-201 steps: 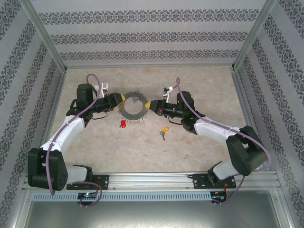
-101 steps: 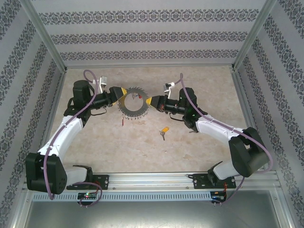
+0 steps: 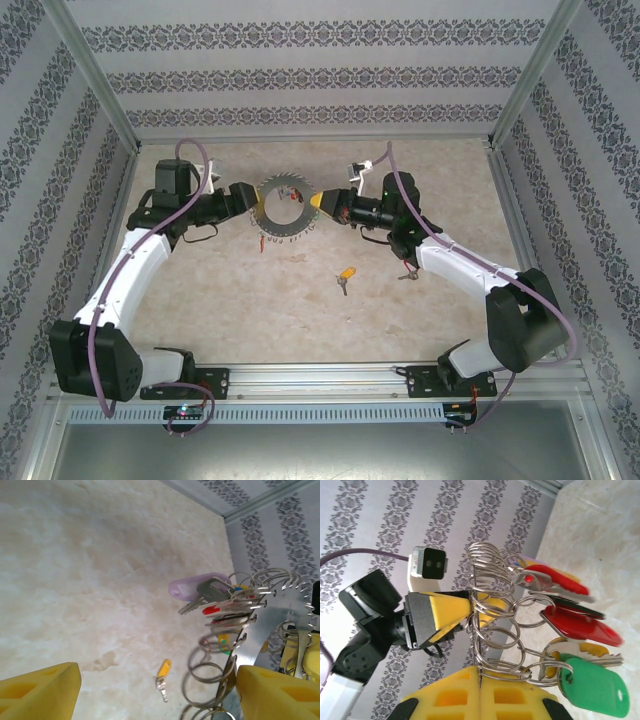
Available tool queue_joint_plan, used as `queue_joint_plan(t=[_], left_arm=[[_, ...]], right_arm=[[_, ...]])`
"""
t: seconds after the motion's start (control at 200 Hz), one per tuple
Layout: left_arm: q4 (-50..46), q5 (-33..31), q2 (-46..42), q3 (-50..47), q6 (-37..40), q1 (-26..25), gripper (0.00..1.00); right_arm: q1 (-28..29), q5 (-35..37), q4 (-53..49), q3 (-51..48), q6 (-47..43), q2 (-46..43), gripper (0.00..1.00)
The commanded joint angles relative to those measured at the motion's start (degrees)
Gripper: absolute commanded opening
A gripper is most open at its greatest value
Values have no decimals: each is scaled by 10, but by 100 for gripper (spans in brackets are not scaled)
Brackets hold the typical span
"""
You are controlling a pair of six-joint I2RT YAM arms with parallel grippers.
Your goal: Put the keys on the keyring
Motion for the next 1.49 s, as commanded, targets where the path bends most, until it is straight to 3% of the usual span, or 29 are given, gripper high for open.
queue_joint_plan(t=[0.0,0.115,0.245,0.35,0.47,0.634,0.864,1.174,1.389,1.489], left_arm=[[-45,-61,-35,11,34,-4,81],[-105,-119,-34,29,59,-4,71],[-124,-115,-37,25,79,-3,65],[-85,-22,-43,15,80,-3,73],[-79,25,-35,16,94,-19,84],[-137,-42,6,34,126,-51,89],[-153,-80,53,45,143,-80,88],[-187,-121,80,46,161,-88,72],[-218,-222,73,47,161,-88,56],[-206,-220,63,42,148,-88,59]], right_arm=[[-7,16,-20,19,-36,-19,0],[-8,27,-22,10,-35,-24,0],[-8,30,-29,10,-37,-25,0],[-1,57,-94,24,-75,-32,0],[27,140,-275,78,-189,-40,0],[37,143,-282,87,-197,-42,0],[45,133,-290,94,-205,-48,0],[46,154,-308,89,-212,-60,0],[47,158,-318,91,-215,-57,0],[49,160,-323,96,-219,-55,0]])
